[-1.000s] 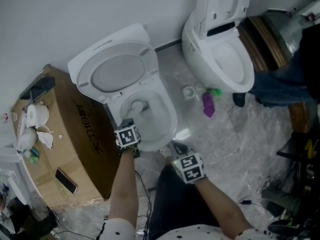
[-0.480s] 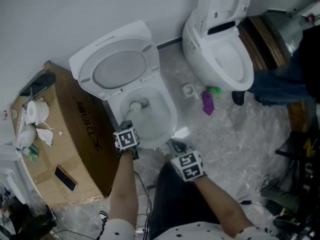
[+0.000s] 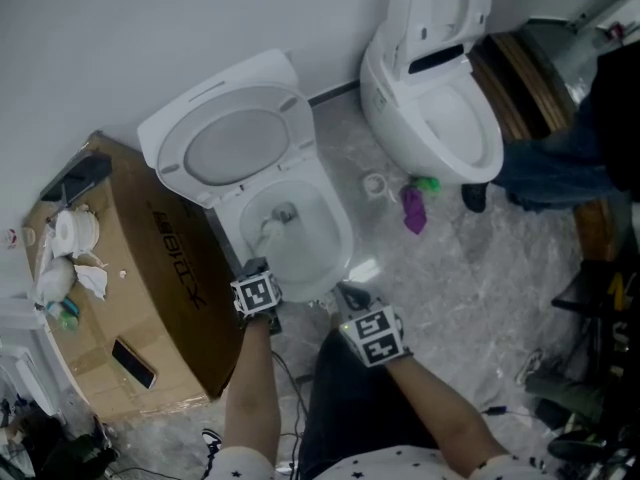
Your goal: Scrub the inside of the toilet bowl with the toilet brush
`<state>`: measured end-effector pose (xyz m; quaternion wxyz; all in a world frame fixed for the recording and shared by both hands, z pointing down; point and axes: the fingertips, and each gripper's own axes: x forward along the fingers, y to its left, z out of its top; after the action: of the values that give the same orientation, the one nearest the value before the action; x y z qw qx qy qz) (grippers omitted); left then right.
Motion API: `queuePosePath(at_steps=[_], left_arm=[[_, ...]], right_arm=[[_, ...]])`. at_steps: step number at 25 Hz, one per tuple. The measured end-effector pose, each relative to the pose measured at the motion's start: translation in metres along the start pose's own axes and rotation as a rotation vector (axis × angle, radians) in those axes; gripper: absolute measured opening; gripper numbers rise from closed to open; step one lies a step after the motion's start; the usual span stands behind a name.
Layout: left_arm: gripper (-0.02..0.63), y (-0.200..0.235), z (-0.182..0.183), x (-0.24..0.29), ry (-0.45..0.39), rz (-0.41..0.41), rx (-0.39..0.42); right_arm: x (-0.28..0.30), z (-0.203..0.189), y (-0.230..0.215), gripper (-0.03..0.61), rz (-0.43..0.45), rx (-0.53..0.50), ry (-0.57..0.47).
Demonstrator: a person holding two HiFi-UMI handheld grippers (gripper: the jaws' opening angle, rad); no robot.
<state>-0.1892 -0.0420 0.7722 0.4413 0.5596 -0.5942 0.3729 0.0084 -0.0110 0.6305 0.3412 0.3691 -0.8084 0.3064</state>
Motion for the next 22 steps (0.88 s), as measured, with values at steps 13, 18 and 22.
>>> queuePosePath(at_steps=[13,18,22], left_arm=[[0.153,-0.03,-0.028,-0.004,0.043,-0.063,0.003],[0.153,-0.048,-0.036,-0.004,0.055,-0.09,0.021],[0.153,-0.057,-0.038,-0.003,0.061,-0.099,0.011]], right_arm=[[-0.005,-0.001,-0.002,0.006,-0.009,0.01,-0.008],[-0.008,-0.002,-0.003,0.006,-0.012,0.015,-0.009],[-0.009,-0.004,-0.006,0.006,-0.016,0.023,-0.011]])
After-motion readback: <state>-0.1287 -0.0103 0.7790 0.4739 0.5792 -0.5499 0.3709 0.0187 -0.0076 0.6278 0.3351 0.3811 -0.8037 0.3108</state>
